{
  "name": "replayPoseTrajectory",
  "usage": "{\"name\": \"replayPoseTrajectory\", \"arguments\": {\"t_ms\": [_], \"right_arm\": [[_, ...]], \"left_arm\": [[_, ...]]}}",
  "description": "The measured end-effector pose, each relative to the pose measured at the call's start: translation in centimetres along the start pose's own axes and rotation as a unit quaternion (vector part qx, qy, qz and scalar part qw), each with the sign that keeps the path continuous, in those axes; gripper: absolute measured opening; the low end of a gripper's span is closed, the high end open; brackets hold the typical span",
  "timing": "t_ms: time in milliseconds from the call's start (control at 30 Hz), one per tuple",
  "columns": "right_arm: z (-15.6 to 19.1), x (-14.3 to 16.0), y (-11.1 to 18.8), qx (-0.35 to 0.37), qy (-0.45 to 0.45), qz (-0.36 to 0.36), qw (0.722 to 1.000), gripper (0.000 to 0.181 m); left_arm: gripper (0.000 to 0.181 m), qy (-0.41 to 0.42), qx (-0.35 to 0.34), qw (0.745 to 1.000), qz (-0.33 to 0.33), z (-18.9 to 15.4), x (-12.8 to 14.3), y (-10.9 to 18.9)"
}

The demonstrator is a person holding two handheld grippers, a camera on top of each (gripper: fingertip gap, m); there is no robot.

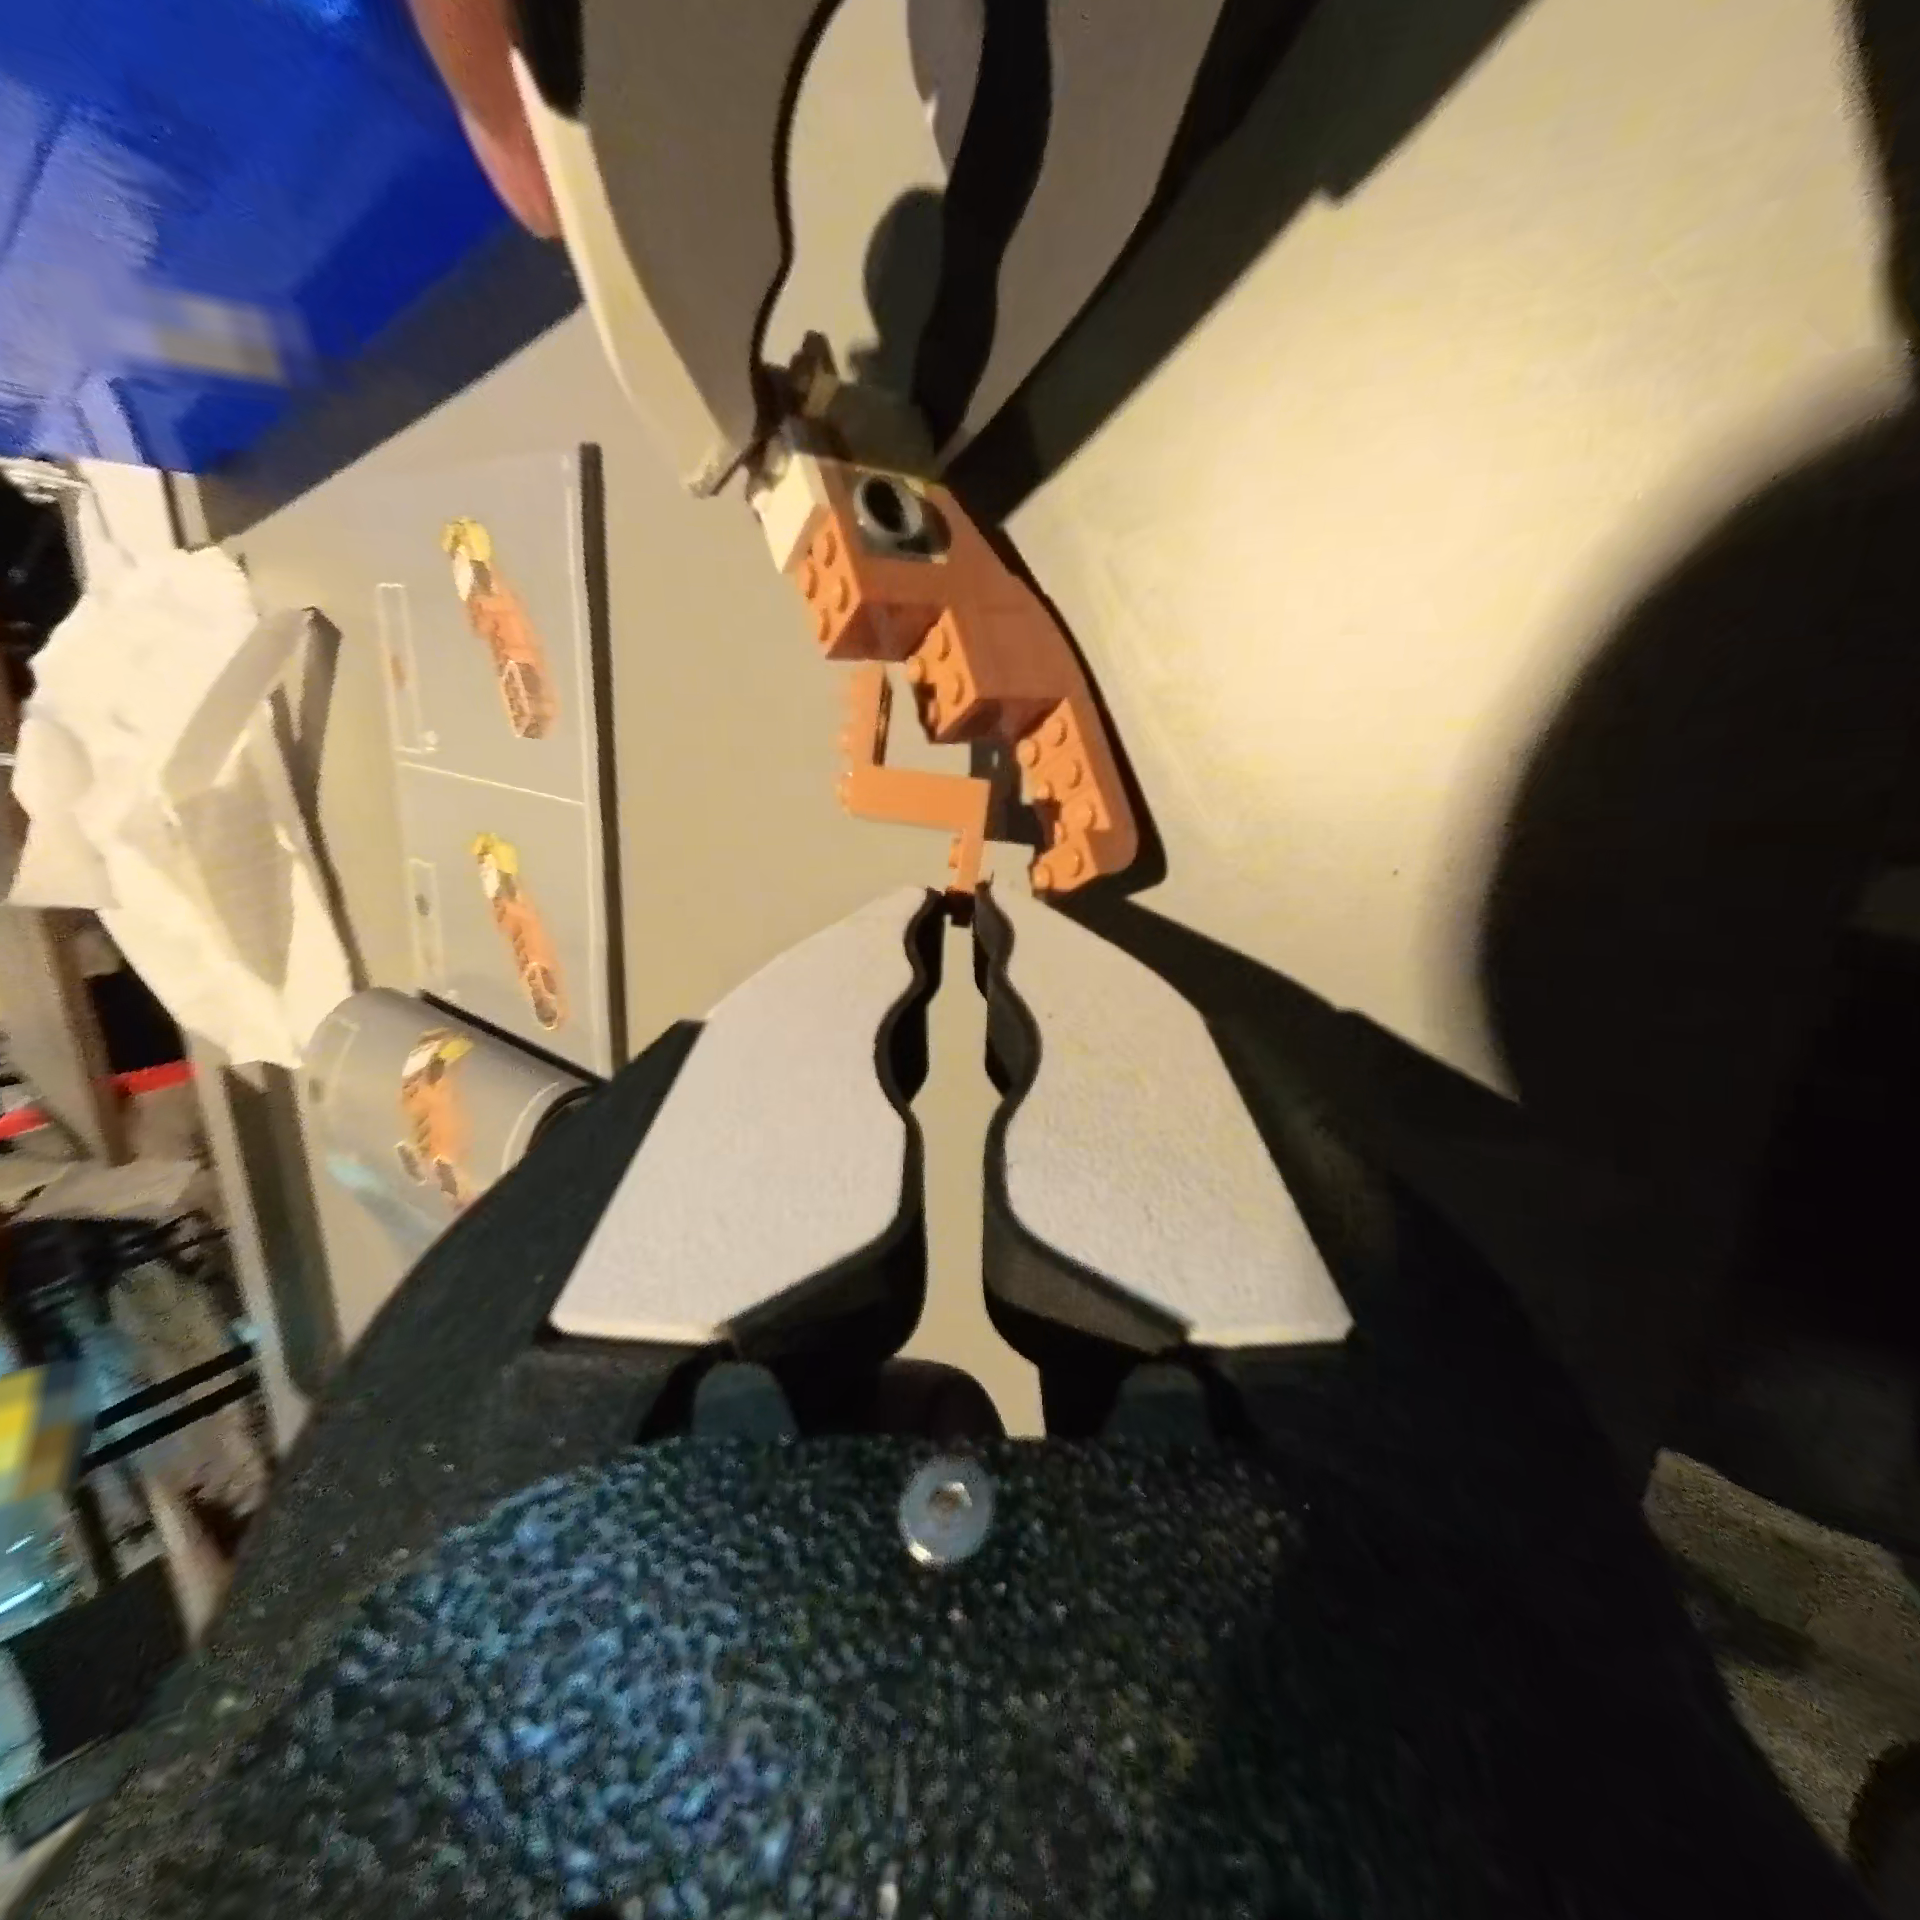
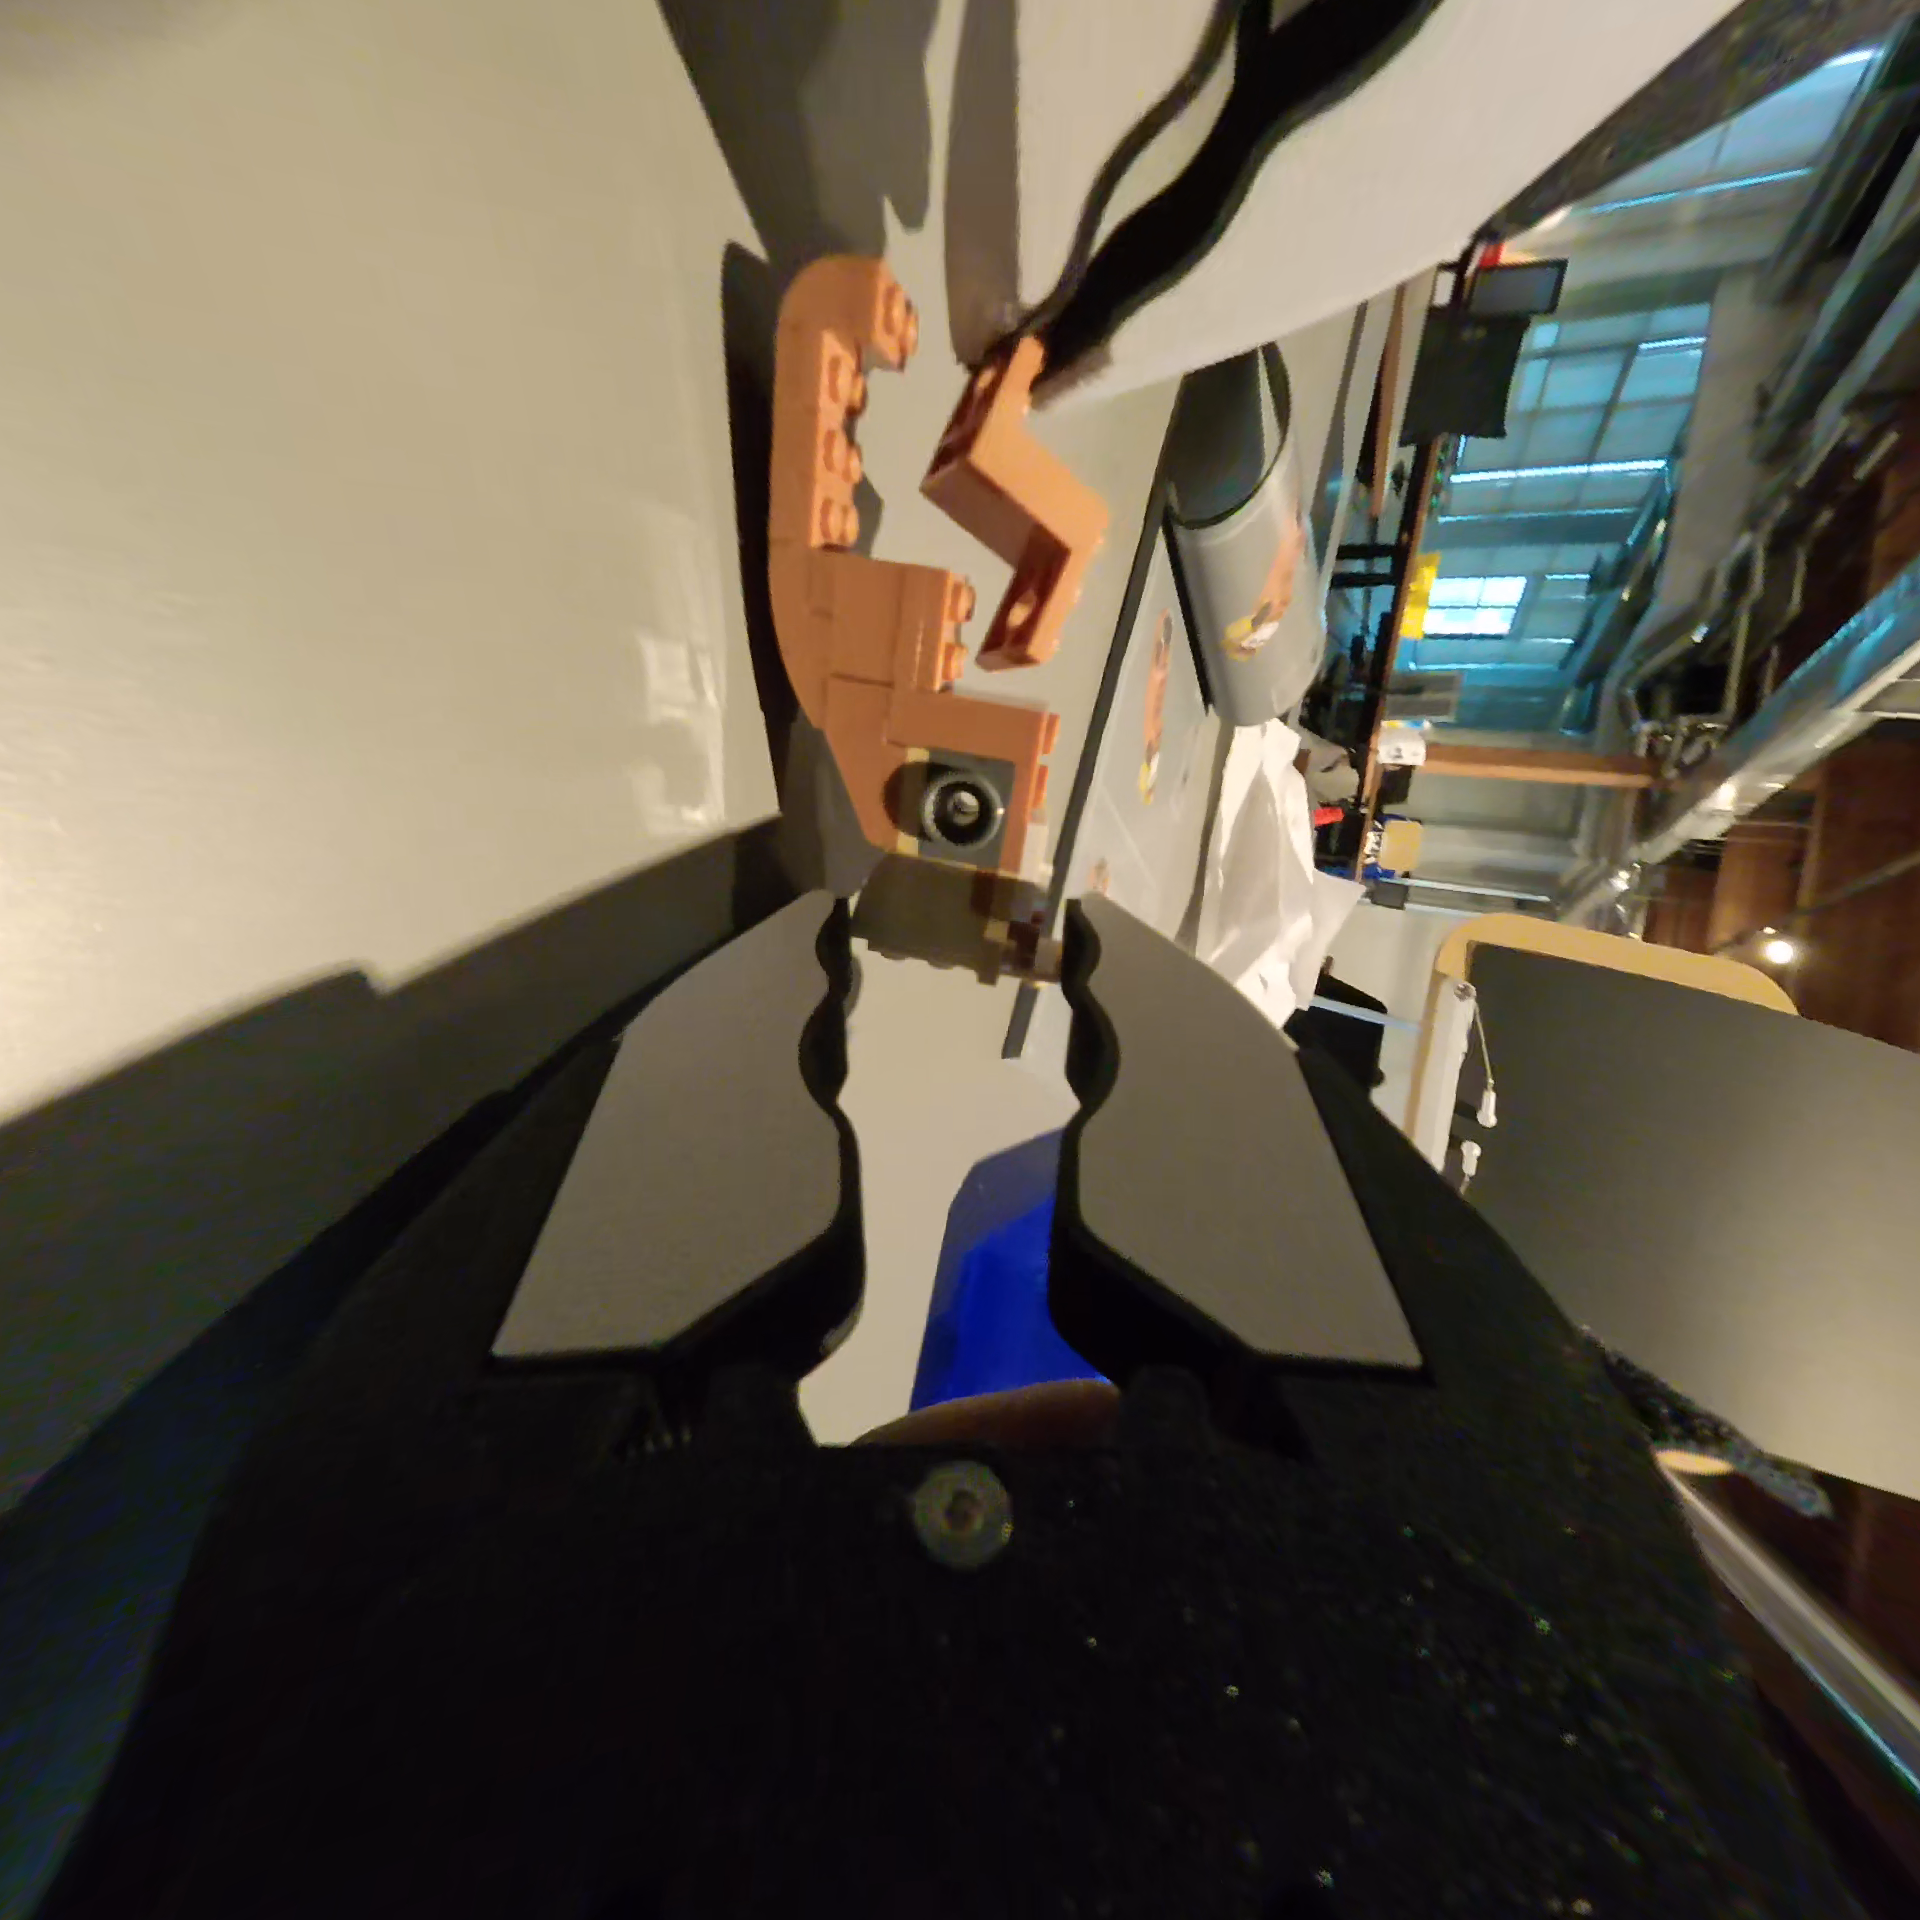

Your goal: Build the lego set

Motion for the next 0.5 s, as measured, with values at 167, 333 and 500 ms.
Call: {"name": "replayPoseTrajectory", "arguments": {"t_ms": [167, 333, 500], "right_arm": [[0.2, -0.4, 0.1, 0.013, 0.009, 0.025, 1.0, 0.038], [0.4, -0.7, 0.3, 0.025, 0.02, 0.042, 0.999, 0.038], [0.7, -1.1, 0.4, 0.036, 0.048, 0.06, 0.996, 0.035]], "left_arm": [[0.005, -0.026, -0.051, 0.998, 0.034, -1.1, -0.8, 0.3], [0.005, -0.074, -0.088, 0.991, 0.069, -2.2, -1.2, 0.3], [0.005, -0.144, -0.085, 0.982, 0.088, -2.7, -1.8, 0.5]]}}
Point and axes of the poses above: each gripper's, where its closed fingertips meet, y back along the fingers, x out of its underside, z = x × y across the jaws, the point moved 9 cm from there along y, back along the fingers, and after that the axes turned 5 degrees about z, right-handed, at the moved point
